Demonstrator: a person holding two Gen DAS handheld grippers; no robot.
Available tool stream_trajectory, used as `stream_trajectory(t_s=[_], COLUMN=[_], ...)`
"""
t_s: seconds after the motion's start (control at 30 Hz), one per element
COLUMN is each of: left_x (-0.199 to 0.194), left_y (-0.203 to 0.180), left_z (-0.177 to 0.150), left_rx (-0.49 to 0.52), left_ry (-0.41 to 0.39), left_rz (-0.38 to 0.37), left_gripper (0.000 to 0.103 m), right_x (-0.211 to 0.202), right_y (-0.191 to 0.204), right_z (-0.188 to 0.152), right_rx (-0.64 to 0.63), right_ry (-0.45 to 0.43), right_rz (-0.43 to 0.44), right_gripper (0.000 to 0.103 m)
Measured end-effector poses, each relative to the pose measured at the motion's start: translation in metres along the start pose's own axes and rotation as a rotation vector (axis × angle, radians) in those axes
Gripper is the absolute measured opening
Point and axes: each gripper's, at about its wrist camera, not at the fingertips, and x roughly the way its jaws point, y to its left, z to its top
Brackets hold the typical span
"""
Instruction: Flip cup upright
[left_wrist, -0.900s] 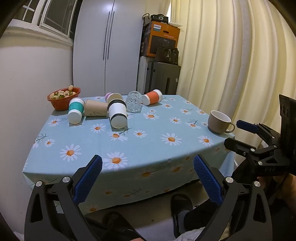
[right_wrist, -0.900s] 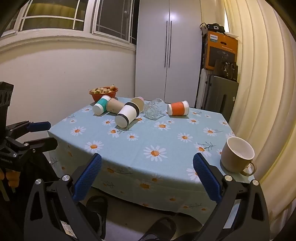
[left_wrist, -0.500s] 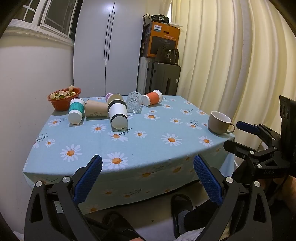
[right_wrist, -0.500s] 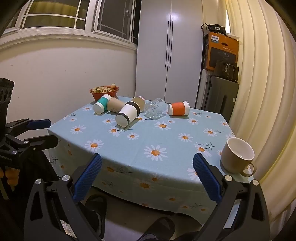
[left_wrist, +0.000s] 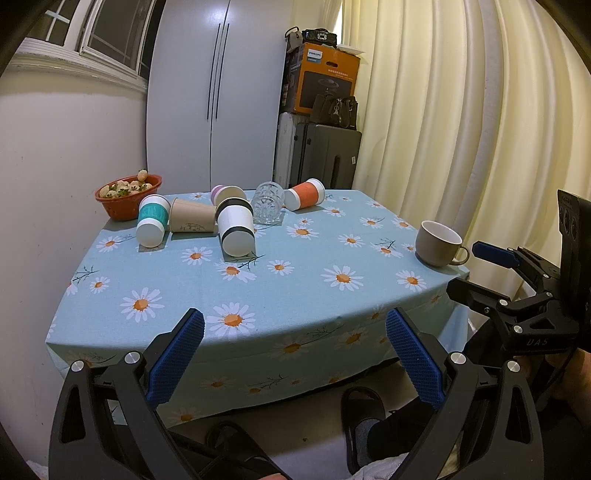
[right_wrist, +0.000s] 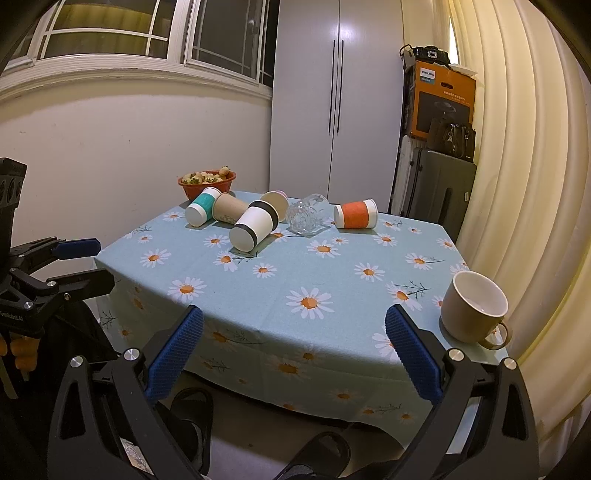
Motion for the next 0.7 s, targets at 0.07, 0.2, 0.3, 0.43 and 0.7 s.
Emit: stream_trajectory(t_s=[0.07,0.2,0.3,0.43,0.7], left_x=[0.0000,-0.0002,-0.0001,-0.0008,-0.0008], left_y=[0.0000,-0.0001,-0.0001,0.0005,0.0006], left_z=[0.0000,0.0001,0.0001,0.0011,0.0010], left_rx=[0.000,0.000,-0.001,-0.001,-0.001], left_ry=[0.000,0.000,0.000,0.001,0.000], left_rz=[-0.001,-0.001,0.000,0.000,-0.001], left_gripper=[0.096,0.096,0.096,0.096,0.096], right_x=[0.0005,0.0007,0.0007,0.0007,0.0010], right_y=[-0.0004,-0.0006,-0.0025,-0.0020,-0.0020], right_z=[-0.0002,-0.0002,-0.0029,-0.0024,-0.0029], right_rx=[0.001,0.002,0.003,0.002,0.001], right_ry=[0.000,0.003,0.003,0.005,0.006], right_rz=[0.001,0.000,0.003,0.003,0.002], right_gripper=[0.098,0.098,0.098,0.098,0.098])
